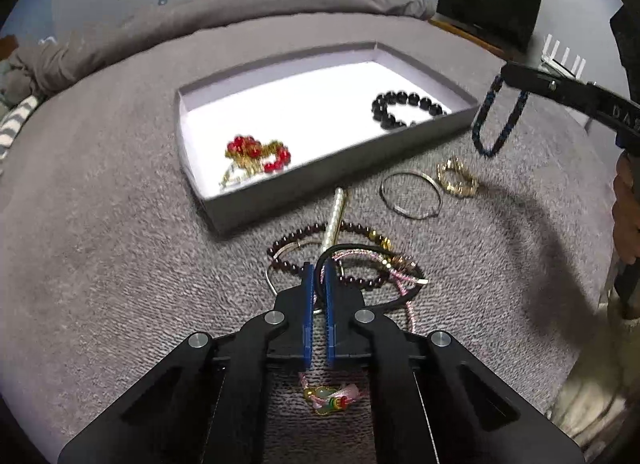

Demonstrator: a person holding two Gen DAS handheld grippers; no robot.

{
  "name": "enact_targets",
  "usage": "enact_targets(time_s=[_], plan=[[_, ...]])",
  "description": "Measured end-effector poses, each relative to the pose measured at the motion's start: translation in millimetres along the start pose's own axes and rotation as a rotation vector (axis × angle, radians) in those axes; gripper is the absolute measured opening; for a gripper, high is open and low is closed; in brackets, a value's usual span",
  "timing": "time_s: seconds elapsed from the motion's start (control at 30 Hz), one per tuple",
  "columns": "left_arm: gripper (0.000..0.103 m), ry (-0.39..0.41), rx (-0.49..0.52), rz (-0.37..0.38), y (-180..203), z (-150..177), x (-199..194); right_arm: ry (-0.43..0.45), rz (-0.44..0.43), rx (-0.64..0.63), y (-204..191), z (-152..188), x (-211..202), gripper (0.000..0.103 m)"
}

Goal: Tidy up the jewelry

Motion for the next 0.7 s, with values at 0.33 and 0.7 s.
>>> enact_targets(time_s=[0.33,0.7], plan=[[0.005,0.08,0.032,0.0,9,-10,-30,0.007,-0.008,-0.003,-2,-1,-2,0.007],[0.005,0.036,-0.007,-0.012,-3,-13,-21,0.009,-0.01,0.002,0,0,-4,0.007]])
Point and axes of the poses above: each gripper's, at about its wrist camera, not at the fingertips, and x roughly the way its jaws point, y to its right, z to its underside, the point moved 1 cm from there along x, roughly the way its jaws point, and after that the axes turned 7 degrees about -y, right-handed, at the moved point
